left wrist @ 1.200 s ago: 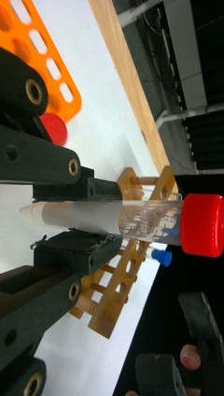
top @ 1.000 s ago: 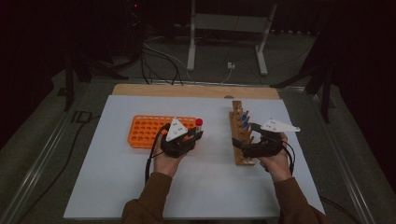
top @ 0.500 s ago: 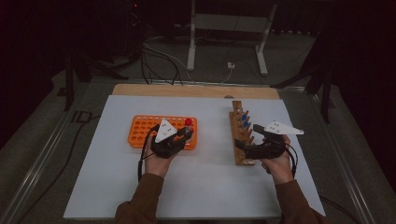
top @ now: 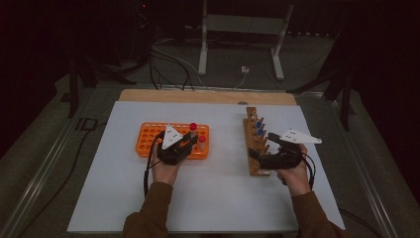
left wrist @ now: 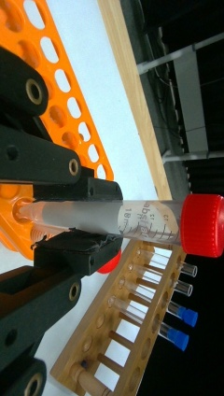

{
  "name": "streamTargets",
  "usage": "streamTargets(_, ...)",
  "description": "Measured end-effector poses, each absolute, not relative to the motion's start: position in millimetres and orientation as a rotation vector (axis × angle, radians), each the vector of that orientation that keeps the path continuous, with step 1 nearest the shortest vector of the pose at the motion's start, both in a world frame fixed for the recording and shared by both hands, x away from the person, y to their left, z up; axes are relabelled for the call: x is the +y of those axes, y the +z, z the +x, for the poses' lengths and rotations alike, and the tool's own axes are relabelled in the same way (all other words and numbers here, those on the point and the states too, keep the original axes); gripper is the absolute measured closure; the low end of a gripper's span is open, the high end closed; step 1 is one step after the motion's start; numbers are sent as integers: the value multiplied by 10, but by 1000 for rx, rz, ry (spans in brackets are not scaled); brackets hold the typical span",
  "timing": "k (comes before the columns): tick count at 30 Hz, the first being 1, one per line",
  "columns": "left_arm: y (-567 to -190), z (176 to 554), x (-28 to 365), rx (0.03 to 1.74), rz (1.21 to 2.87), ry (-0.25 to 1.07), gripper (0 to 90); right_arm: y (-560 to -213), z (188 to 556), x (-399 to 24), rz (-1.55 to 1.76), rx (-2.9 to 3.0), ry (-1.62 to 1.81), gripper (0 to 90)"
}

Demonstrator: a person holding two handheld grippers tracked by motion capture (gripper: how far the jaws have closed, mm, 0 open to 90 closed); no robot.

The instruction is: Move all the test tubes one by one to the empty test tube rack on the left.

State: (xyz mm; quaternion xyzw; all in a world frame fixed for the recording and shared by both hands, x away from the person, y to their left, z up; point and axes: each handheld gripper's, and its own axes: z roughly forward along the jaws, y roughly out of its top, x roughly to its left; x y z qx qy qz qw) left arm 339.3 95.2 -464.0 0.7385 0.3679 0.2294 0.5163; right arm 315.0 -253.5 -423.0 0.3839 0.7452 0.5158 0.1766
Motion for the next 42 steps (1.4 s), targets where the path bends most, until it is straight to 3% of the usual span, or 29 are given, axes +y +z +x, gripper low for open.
streamTargets(25,-4974,3434,885,925,1889,513,747,-4252,3149,-2518,1083,2126,1461,4)
streamTargets(42,-5010,3450,881,934,1924,494,745,-4254,3145,-2501,1074,2132,1461,4)
